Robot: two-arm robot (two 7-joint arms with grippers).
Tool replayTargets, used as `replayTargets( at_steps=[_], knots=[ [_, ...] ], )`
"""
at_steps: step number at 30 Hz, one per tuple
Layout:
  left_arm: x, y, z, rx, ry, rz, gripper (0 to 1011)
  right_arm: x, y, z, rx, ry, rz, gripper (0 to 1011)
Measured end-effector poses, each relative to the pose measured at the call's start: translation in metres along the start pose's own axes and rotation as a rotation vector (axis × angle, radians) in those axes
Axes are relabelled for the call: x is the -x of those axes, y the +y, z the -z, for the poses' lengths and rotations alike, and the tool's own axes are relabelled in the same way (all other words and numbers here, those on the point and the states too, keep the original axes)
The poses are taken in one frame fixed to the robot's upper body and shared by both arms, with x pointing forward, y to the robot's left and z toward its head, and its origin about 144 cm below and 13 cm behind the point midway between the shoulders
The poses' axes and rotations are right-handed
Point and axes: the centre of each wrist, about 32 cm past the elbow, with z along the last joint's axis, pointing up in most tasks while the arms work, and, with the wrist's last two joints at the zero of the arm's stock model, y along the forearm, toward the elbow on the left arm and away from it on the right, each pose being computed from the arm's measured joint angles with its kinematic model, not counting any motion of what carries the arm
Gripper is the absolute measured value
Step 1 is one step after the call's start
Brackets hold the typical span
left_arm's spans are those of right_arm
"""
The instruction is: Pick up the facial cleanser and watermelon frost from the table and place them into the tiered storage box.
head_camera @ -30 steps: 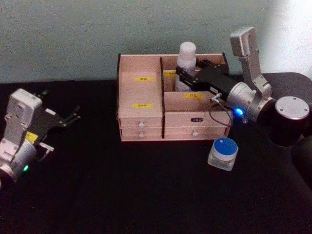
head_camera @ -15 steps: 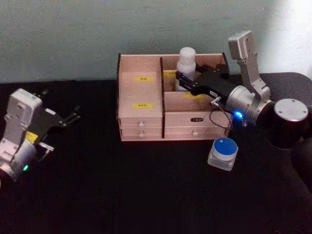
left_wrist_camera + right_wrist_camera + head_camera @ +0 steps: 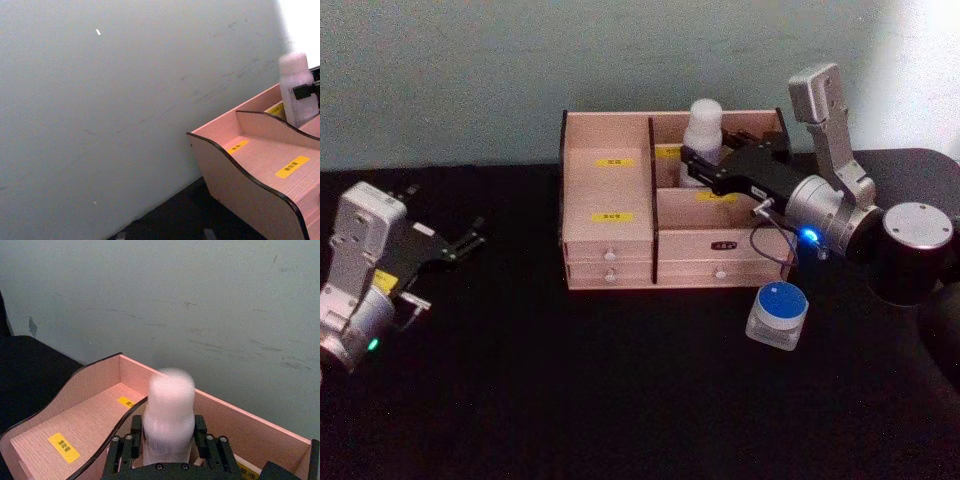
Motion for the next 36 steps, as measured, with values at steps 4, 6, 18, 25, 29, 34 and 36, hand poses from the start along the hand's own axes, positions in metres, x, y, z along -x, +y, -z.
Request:
replayTargets(
  at_steps=[4,6,18,25,29,34,36],
  knots=[
    [0.0,0.0,0.0,0.0,0.0,0.0,1001,0.0,0.0,0.0,-0.001,0.0,0.0,732],
    [0.0,0.0,0.0,0.0,0.0,0.0,1001,0.0,0.0,0.0,-0.001,0.0,0.0,790],
    [0.0,0.0,0.0,0.0,0.0,0.0,1001,0.0,0.0,0.0,-0.002,-0.001,-0.001,1002],
    [0.0,0.0,0.0,0.0,0.0,0.0,1001,0.0,-0.004,-0.003,-0.016,-0.019,-0.007,1002],
    [0.0,0.0,0.0,0.0,0.0,0.0,1001,0.0,-0.015,-0.008,-0.039,-0.044,-0.015,1002],
    [0.0,0.0,0.0,0.0,0.0,0.0,1001,0.0,-0.032,-0.013,-0.056,-0.056,-0.023,1002],
    [0.0,0.0,0.0,0.0,0.0,0.0,1001,0.0,-0.044,-0.016,-0.064,-0.061,-0.032,1002]
  ],
)
